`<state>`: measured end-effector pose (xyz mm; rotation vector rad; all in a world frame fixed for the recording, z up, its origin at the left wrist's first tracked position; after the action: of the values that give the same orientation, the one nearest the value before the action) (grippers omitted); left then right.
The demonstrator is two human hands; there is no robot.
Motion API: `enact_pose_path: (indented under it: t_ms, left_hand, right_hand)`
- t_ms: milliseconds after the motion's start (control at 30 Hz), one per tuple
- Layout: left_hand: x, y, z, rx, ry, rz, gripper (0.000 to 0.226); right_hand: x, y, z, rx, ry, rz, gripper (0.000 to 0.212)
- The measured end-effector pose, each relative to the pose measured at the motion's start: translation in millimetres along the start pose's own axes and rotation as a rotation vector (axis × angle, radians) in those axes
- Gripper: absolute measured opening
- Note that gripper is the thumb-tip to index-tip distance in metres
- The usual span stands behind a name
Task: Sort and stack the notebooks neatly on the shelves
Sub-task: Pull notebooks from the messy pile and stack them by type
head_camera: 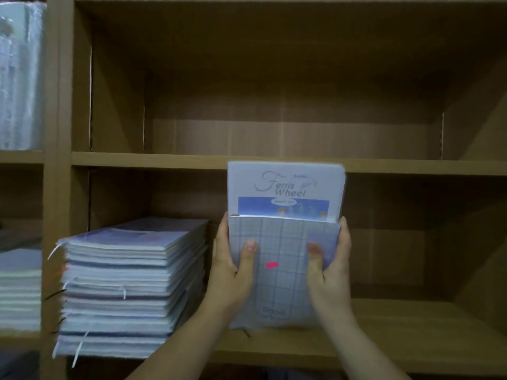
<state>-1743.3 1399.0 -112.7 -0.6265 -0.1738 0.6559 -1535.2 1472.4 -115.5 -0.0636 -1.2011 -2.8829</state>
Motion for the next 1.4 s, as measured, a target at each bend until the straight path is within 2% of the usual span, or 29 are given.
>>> enact_pose_path:
  t_ms: [100, 233, 367, 433, 633, 767, 867, 1100, 1300, 1400]
  left_hand:
    - [12, 15, -15, -0.066, 0.088, -0.005, 0.056]
    - [15, 23, -11, -0.061, 0.126, 0.017, 0.061]
    - [13, 45, -22, -0.125, 0.148, 0.056, 0.079]
    - [10, 53, -35, -0.182, 0.161, 0.052, 0.086]
    - [-3, 47, -34, -0.156, 0.138, 0.116, 0.086]
    - [-9, 55, -50, -0.145, 0.129, 0.106, 0.084]
    - [-5, 63, -66, -0.183, 0.115, 0.11, 0.082]
    - [7, 69, -75, -0.194, 0.163, 0.229, 0.092]
    - [-28, 30, -80, -0.122, 0.187, 0.279, 0.092]
    - [-60, -4, -83, -0.08, 0.206, 0.338, 0.084]
  right_hand:
    - [-4, -24, -8, 0.09, 0.02, -0.003, 0.073]
    - [-6, -32, -3, 0.101, 0.059, -0.025, 0.074]
    - [6, -44, -2, 0.14, 0.252, -0.037, 0.105]
    - [13, -47, -8, 0.15, 0.303, -0.022, 0.112]
    - [16, -30, -10, 0.064, 0.237, -0.052, 0.108]
    - [20, -39, -26, 0.13, 0.247, -0.04, 0.103]
    - [20, -55, -36, 0.163, 0.238, -0.084, 0.106]
    - [21, -70, -54, 0.237, 0.334, -0.116, 0.114]
    - [25, -43, -75, 0.228, 0.33, -0.129, 0.117]
    - [33, -24, -88, 0.256, 0.314, -0.066, 0.11]
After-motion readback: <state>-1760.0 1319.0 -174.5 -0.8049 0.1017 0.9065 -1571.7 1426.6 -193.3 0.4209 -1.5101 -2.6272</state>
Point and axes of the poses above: each hand's wrist, its own z-axis towards the middle knuckle, its own x-axis out of the palm, y = z × x, the point moved 9 cm from there along z, towards the middle knuckle, and after that the axes turned 4 degrees about x, right-handed, at the moved point
